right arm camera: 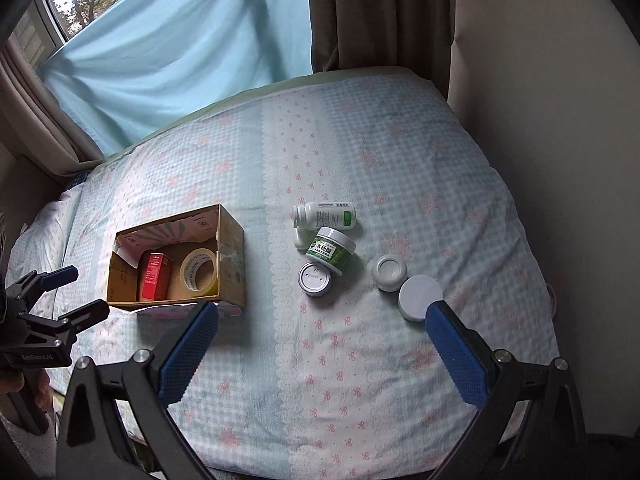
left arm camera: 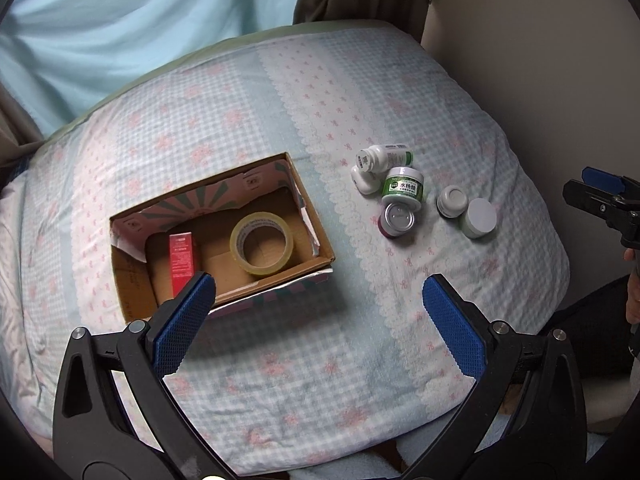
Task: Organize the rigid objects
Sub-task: 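Lift both tools away from the box toward the remaining items, then grasp the green-labelled jar with the left gripper while the right gripper grasps the white lid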
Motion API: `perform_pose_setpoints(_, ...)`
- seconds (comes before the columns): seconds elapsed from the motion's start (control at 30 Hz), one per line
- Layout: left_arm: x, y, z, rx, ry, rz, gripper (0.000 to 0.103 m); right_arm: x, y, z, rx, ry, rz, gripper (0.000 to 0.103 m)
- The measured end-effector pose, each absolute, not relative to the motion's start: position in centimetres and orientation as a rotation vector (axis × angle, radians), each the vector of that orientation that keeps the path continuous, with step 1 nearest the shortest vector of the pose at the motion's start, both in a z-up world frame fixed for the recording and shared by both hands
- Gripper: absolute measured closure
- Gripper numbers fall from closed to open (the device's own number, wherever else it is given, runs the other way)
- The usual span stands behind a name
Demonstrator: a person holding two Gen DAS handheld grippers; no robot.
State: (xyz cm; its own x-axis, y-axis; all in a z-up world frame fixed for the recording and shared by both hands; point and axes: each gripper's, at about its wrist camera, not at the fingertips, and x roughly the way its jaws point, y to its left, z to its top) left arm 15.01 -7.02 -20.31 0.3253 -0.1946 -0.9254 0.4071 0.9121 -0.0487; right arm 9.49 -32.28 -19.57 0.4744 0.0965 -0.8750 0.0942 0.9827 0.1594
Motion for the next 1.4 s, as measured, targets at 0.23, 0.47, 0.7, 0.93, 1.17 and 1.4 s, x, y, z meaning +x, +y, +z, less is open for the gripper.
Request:
perform_pose_setpoints(0.23, 16.4, -13.7, -23.6, 0.174, 1.230, -0.372, 0.000, 14.9, -38.2, -22.0, 0.046, 1.095, 0.179, 0.000)
perform_pose_setpoints(0.47, 19.1, -18.6, -27.7, 0.176, 1.268, -0.387, 0.000, 18.5, -41.3, -26.8, -0.006, 1.159, 0.254, 0.000)
perform_pose_setpoints(0.7, 22.9, -22.8, -33.6, 0.170, 1.312, -0.425, 0.000, 20.3, -42.1, -32.0, -0.093, 1.195, 0.310, 0.000)
perform_pose_setpoints(0.93, 26.4, -25.1, -39.4, 0.149, 1.342, -0.456, 0.000, 18.5, -39.9, -38.0, -0.173, 1.164, 0.359, 0.000)
perform_pose_setpoints(1.17, 27.4, -27.0, -44.1, 0.208, 1.355, -0.462, 0.006, 18.0, -37.3, -42.9, -0.289, 1.147, 0.394, 0.014)
perform_pose_setpoints(1.4, 27.3, -27.9, -46.5, 0.242, 1.371, -0.455, 0.015, 18.6, -37.3, -45.6, -0.290, 1.186, 0.389, 0.029)
